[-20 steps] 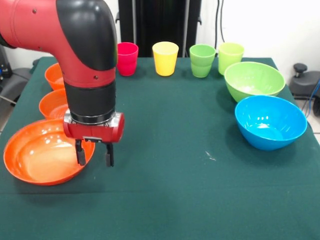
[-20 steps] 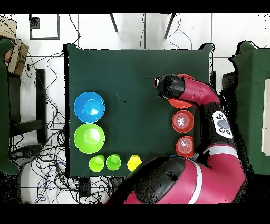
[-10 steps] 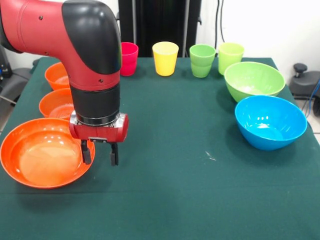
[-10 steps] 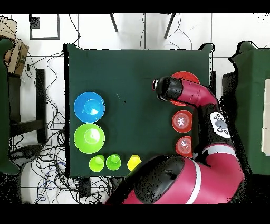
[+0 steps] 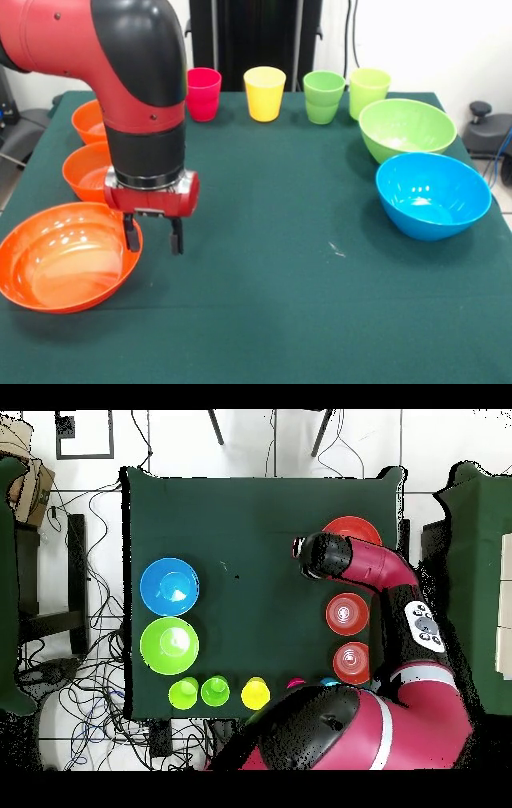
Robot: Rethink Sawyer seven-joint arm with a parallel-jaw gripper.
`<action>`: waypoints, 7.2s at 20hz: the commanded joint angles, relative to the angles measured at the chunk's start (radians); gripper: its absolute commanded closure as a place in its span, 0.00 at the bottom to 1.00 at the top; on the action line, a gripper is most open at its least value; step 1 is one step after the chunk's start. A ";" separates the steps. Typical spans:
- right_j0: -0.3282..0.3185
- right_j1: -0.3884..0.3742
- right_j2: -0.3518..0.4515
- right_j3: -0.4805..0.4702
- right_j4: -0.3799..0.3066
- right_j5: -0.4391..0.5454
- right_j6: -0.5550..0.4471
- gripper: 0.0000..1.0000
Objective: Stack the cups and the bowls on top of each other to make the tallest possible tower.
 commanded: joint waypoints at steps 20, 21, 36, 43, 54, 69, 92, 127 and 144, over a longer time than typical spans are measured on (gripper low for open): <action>-0.023 -0.015 0.075 0.095 -0.100 -0.078 -0.047 0.00; -0.023 -0.013 0.075 0.092 -0.101 -0.078 -0.048 0.00; -0.053 0.053 0.083 0.063 -0.138 -0.121 -0.082 0.00; -0.070 0.074 0.100 0.045 -0.151 -0.113 -0.096 0.00; -0.080 0.102 0.125 0.002 -0.203 -0.139 -0.138 1.00; -0.027 0.046 0.083 0.069 -0.152 -0.117 -0.006 1.00; 0.174 0.007 -0.036 0.122 -0.040 -0.145 0.213 1.00; 0.320 -0.050 -0.133 0.204 0.074 -0.142 0.364 1.00; 0.373 -0.050 -0.154 0.202 0.107 -0.134 0.426 1.00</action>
